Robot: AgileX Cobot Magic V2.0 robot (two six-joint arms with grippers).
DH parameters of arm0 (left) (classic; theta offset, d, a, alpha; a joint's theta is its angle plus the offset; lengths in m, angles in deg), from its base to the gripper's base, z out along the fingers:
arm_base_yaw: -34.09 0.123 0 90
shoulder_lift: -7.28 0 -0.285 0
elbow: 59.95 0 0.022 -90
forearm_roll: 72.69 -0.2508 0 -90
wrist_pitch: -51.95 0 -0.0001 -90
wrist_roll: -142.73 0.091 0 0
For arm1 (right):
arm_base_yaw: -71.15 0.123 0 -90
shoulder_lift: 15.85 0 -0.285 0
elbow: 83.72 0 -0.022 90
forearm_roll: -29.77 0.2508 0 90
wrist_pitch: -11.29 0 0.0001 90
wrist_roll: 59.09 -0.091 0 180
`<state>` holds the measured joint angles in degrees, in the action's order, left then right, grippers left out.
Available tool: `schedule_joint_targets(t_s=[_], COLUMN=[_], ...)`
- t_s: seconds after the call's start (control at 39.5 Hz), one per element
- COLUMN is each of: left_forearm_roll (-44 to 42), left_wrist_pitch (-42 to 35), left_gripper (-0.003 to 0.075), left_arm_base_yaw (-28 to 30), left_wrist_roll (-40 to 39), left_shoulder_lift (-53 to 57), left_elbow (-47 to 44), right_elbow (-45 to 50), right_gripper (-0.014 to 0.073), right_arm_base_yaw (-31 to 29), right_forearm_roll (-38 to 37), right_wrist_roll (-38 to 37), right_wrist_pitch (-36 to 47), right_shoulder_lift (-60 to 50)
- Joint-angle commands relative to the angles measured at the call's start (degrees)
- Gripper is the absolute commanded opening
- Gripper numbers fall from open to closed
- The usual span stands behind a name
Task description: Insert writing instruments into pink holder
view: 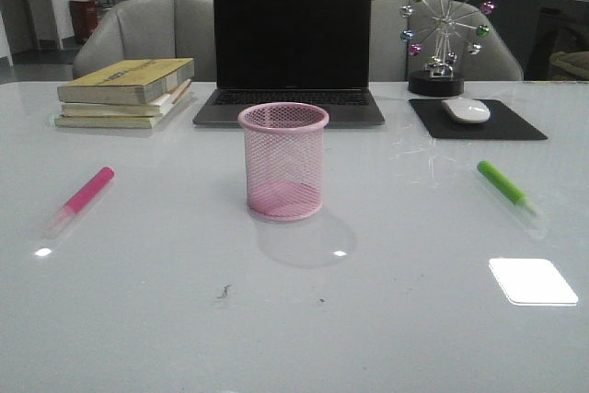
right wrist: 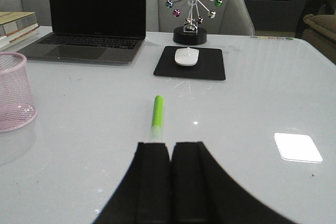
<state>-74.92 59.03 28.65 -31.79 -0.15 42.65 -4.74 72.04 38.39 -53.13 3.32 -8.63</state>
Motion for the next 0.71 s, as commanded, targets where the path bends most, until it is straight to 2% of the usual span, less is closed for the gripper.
schedule_joint_targets(t_s=[0.0,0.68], left_forearm_roll=[0.46,0.46], left_wrist_pitch=[-5.10,-4.99], left_gripper=[0.0099,0.0099], left_arm_base_yaw=[0.22,0.22], left_wrist_roll=[-0.31,-0.31], left_shoulder_lift=[1.33,1.23], left_elbow=[-0.35,-0.35], right_elbow=[0.07,0.07], right_gripper=[0.0027,0.0027], right_arm_base_yaw=[0.00,0.00], right_forearm_roll=[-0.52,-0.52], right_wrist_roll=[-0.02,-0.02], right_wrist_pitch=[4.75,5.16], right_shoulder_lift=[0.38,0.38])
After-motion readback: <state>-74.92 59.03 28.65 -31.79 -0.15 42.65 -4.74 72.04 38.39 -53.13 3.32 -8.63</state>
